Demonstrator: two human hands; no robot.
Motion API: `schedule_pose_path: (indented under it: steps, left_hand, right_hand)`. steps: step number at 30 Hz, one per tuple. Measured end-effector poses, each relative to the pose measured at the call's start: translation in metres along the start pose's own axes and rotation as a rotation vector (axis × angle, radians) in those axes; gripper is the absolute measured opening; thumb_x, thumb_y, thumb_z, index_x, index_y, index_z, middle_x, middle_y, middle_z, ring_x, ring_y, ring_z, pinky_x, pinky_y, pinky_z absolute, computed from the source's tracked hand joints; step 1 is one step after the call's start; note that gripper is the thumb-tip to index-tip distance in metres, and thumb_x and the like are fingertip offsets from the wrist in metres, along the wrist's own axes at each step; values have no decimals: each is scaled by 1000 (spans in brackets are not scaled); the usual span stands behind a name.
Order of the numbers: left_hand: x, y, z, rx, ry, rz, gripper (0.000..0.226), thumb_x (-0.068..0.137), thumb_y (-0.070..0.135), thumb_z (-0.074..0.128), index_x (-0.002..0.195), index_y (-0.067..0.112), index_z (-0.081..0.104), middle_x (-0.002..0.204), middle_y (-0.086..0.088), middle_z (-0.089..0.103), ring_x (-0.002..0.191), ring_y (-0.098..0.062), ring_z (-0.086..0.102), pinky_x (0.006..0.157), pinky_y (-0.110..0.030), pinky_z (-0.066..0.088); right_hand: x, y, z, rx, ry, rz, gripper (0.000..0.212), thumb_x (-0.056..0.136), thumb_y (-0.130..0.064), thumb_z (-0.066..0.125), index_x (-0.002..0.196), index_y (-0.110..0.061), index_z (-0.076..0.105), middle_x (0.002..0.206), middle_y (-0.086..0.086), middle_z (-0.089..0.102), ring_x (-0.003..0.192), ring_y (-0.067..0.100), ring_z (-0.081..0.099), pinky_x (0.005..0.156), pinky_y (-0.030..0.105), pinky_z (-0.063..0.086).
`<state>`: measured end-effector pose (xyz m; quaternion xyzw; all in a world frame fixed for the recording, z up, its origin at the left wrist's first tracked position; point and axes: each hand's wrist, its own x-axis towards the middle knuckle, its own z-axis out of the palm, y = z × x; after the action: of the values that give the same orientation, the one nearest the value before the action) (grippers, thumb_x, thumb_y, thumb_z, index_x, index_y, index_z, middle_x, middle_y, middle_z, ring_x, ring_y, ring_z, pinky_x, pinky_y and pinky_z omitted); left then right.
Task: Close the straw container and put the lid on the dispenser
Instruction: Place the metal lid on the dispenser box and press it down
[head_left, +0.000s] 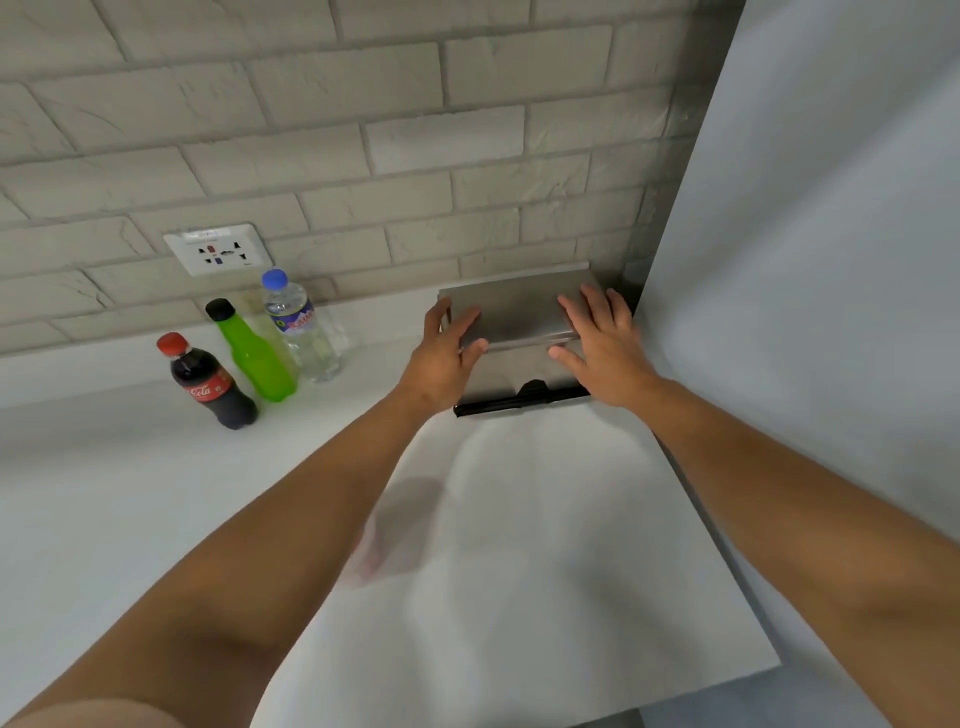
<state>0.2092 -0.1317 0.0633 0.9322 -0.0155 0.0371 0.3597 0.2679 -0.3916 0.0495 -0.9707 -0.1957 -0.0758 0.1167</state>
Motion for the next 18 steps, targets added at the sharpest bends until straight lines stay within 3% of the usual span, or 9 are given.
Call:
schedule_pose_path:
  steps: [10, 18]
  left_hand:
    - [39, -4, -2, -84, -15, -27, 53, 108, 29, 55, 158, 22, 40, 173, -6, 3, 134, -28, 59, 117, -39, 42]
    - [43, 2, -5, -79, -53, -71, 54, 109, 29, 52, 160, 26, 35, 174, -4, -1, 141, -27, 53, 119, -34, 39]
  right_hand:
    - [42, 8, -1, 50, -107, 29, 72, 100, -58, 47, 160, -34, 15, 172, 2, 4, 157, 41, 3, 122, 57, 22]
    - [44, 6, -7, -60, -122, 10, 73, 102, -59, 44, 161, -31, 13, 172, 7, 4, 157, 44, 4, 124, 62, 15]
